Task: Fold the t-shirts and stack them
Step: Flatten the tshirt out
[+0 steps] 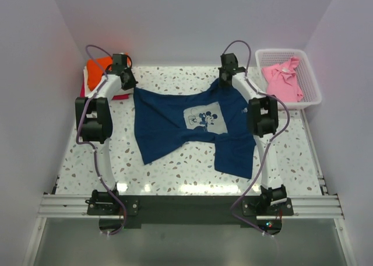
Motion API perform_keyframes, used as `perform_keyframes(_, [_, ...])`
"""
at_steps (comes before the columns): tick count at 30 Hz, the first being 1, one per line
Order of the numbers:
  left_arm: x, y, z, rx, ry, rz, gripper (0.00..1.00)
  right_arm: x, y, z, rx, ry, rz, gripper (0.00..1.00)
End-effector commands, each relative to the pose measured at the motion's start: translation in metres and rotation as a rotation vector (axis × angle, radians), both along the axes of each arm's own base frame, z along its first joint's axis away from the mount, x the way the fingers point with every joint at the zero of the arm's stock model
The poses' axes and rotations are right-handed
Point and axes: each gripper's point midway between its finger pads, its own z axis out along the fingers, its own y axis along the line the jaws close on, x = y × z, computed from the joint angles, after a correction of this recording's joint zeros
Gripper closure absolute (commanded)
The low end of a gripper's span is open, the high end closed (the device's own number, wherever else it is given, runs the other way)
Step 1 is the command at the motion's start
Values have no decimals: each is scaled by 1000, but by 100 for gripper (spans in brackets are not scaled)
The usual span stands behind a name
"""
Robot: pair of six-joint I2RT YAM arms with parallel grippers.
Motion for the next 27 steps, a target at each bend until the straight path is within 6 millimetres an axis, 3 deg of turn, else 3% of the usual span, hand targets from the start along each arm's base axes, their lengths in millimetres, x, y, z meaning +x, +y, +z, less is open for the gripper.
perform_keyframes(1, [15,6,21,-3,-73,11,100,6,-42,21,-10,-52,-170,100])
perform_keyframes(5, [19,7,23,7,-78,5,100,14,-62,49,69,-145,-259,100])
perform_keyframes(10, [24,1,23,-12,-93,-23,100,34,-64,78,159,-263,-293,100])
perform_keyframes(13, [28,0,21,-16,-99,-31,100,43,-59,80,212,-287,-292,100])
perform_keyframes(16, [32,-9,21,-41,-117,-77,100,53,-54,76,271,-289,-268,92])
perform_keyframes(19, [40,-17,30,-66,-154,-120,79,60,-48,80,306,-284,-234,72])
perform_keyframes(20, [42,-19,33,-73,-165,-133,59,60,-49,80,315,-282,-229,59])
perform_keyframes(23, [42,-27,50,-106,-198,-150,33,53,-50,91,318,-274,-217,39])
perform_keyframes(25, [35,-29,65,-128,-220,-147,30,42,-54,105,304,-269,-223,35])
perform_keyframes(26, [30,-31,70,-147,-222,-134,30,35,-55,106,296,-253,-228,29])
perform_keyframes(27, [18,-32,78,-157,-224,-123,30,29,-57,110,289,-246,-230,28])
